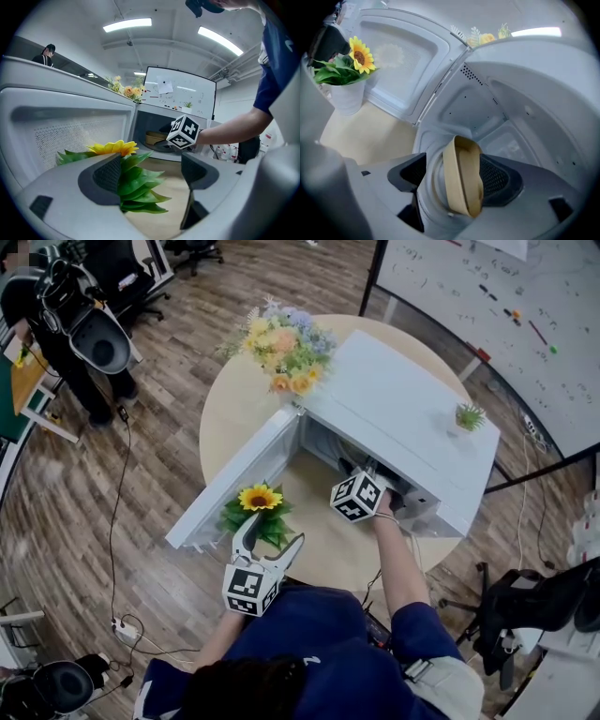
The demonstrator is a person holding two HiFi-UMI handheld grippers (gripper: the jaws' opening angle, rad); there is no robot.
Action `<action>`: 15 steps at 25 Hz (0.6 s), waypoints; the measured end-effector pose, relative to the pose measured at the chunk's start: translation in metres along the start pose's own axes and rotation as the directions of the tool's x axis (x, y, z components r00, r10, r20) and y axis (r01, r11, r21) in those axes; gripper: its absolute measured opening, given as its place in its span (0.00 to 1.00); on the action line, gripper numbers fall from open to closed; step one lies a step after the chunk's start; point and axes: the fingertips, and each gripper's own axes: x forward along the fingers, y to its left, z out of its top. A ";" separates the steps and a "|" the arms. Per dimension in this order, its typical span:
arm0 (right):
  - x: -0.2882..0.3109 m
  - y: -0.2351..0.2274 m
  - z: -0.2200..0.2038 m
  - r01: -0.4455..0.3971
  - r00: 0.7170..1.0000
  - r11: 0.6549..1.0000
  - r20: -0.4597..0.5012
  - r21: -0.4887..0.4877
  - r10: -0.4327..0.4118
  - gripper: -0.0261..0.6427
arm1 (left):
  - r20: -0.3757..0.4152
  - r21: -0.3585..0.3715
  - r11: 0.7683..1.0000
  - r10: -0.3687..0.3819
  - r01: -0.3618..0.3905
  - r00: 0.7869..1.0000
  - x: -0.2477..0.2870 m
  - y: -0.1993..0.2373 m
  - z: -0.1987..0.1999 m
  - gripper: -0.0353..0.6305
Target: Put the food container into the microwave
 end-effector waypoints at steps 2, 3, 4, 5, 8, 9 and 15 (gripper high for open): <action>-0.008 0.002 0.002 0.006 1.000 1.000 0.011 0.010 -0.006 0.56 | 0.007 0.005 1.000 -0.014 0.014 1.000 0.000 -0.003 0.001 0.65; -0.012 0.004 0.004 0.008 1.000 1.000 0.015 0.015 -0.008 0.56 | 0.010 0.008 1.000 -0.020 0.020 1.000 -0.001 -0.004 0.001 0.65; -0.017 0.005 0.005 0.011 1.000 1.000 0.019 0.019 -0.011 0.57 | 0.012 0.011 1.000 -0.026 0.026 1.000 -0.002 -0.005 0.001 0.65; -0.022 0.007 0.007 0.015 1.000 1.000 0.024 0.025 -0.016 0.58 | 0.016 0.014 0.999 -0.032 0.032 0.999 -0.004 -0.006 0.001 0.65; -0.040 0.011 0.012 0.031 0.999 0.998 0.042 0.048 -0.033 0.59 | 0.029 0.022 0.998 -0.058 0.057 0.998 -0.009 -0.010 0.003 0.65; -0.047 0.011 0.013 0.037 0.998 0.998 0.047 0.054 -0.039 0.59 | 0.034 0.026 0.997 -0.067 0.066 0.997 -0.011 -0.012 0.004 0.65; -0.086 0.014 0.017 0.076 0.994 0.987 0.068 0.139 -0.086 0.60 | 0.036 0.027 0.995 -0.101 0.100 0.994 -0.017 -0.015 0.002 0.65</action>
